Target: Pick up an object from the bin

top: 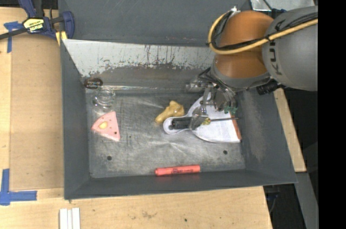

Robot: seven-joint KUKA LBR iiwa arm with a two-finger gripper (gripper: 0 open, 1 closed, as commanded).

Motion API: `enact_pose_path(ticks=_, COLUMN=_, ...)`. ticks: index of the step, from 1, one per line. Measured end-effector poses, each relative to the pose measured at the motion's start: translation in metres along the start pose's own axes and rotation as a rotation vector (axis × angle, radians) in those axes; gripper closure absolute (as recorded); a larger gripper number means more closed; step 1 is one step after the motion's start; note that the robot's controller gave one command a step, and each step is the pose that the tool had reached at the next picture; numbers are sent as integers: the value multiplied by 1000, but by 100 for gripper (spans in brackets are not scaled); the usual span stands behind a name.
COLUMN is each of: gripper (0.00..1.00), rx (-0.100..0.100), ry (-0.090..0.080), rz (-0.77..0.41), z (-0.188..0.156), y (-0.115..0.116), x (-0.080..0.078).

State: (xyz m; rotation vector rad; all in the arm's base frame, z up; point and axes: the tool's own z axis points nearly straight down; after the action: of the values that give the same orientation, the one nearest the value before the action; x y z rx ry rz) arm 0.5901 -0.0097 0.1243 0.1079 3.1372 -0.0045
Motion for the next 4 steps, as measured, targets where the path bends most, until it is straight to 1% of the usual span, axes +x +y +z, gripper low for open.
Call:
enact_pose_path(ticks=1, gripper=0, rx=-4, ry=-2, rz=93, z=-7, y=-20, x=-5)
enact_pose_path(ticks=2, gripper=0, rx=5, ry=-3, rz=-5, z=44, y=9, x=33)
enact_pose_path(ticks=3, gripper=100, rx=-1, ry=-40, rz=4, z=42, y=14, x=32)
enact_pose_path(ticks=4, gripper=100, rx=-1, ry=-40, rz=4, z=42, y=14, x=32)
